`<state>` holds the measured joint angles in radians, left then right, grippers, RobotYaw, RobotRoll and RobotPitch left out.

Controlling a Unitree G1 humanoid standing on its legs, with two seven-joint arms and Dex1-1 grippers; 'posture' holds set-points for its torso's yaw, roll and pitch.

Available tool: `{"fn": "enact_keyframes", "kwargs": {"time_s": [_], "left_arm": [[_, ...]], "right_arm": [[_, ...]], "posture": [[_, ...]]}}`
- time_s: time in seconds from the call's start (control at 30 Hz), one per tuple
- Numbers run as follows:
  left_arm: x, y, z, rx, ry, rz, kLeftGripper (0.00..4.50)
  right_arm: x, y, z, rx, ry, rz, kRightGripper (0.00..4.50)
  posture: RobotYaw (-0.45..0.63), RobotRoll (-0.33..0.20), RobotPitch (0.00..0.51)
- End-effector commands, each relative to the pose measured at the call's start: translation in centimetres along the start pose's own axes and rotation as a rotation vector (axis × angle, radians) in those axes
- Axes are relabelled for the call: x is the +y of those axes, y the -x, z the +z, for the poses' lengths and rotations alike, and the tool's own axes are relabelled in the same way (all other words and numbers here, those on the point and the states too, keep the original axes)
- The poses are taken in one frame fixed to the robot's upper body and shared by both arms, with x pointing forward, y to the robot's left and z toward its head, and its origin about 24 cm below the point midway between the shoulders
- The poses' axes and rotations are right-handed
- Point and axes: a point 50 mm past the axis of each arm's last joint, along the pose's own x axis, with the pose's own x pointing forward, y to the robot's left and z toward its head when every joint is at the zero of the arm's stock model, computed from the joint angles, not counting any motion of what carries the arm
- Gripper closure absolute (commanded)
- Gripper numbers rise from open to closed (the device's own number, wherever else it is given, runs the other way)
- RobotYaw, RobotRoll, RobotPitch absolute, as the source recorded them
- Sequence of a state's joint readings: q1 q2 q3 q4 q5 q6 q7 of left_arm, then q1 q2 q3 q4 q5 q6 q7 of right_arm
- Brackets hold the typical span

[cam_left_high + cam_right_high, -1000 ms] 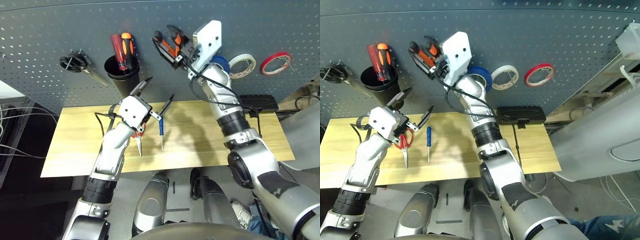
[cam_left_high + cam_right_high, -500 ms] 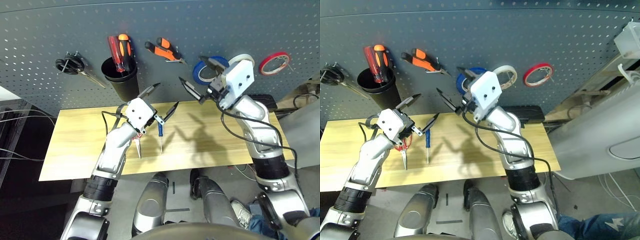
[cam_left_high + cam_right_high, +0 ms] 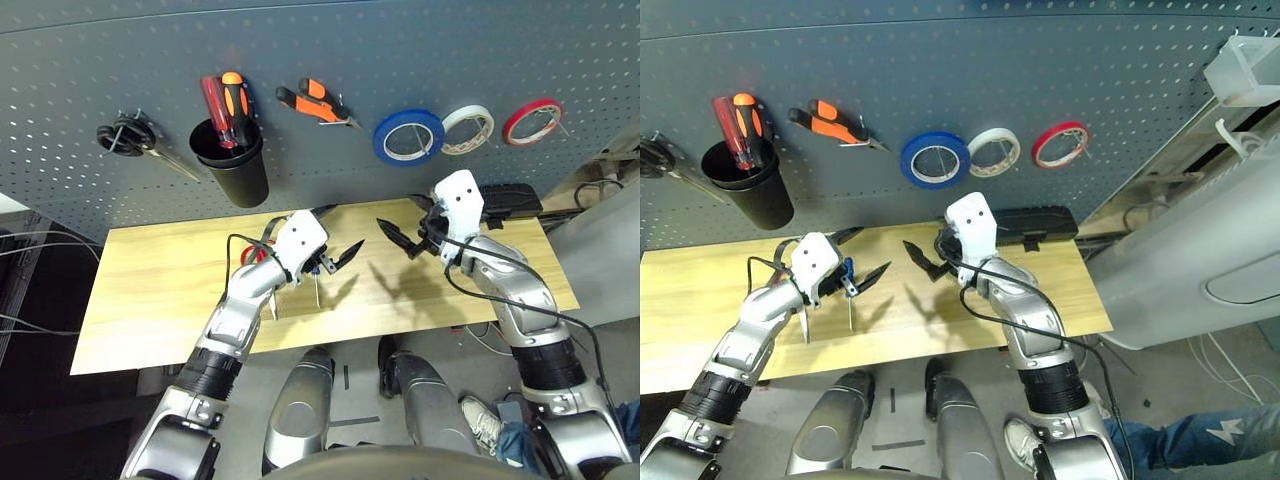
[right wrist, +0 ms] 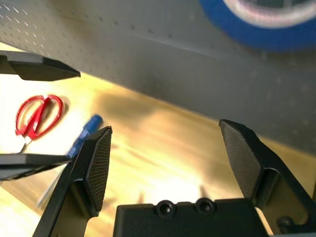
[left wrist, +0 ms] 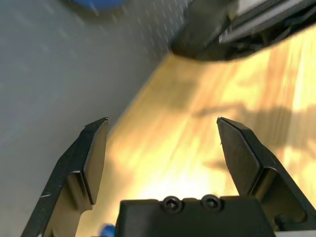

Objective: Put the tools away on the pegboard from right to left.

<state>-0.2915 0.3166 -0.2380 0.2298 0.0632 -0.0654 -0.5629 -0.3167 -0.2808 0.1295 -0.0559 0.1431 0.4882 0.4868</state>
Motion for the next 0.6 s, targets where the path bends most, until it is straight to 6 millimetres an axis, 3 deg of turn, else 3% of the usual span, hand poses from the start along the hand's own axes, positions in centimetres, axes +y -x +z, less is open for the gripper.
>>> {"fn": "enact_keyframes", "kwargs": {"time_s": [0.03, 0.27, 0.6], "left_arm": [[-1.2, -0.3, -2.6, 0.156, 0.023, -0.050, 0.00], [-0.4, -1.2, -4.5, 0.332, 0.046, 0.036, 0.00], [0.5, -2.4, -5.6, 0.405, 0.065, 0.107, 0.00]], "right_arm": [[0.0, 0.2, -2.3, 0.096, -0.055, -0.012, 0.03], [0.6, 0.8, -4.4, 0.191, -0.088, 0.014, 0.03], [1.2, 0.9, -4.6, 0.196, -0.101, 0.019, 0.03]], "posture": [[0.19, 0.000, 0.242], [0.17, 0.000, 0.245], [0.14, 0.000, 0.243]]}}
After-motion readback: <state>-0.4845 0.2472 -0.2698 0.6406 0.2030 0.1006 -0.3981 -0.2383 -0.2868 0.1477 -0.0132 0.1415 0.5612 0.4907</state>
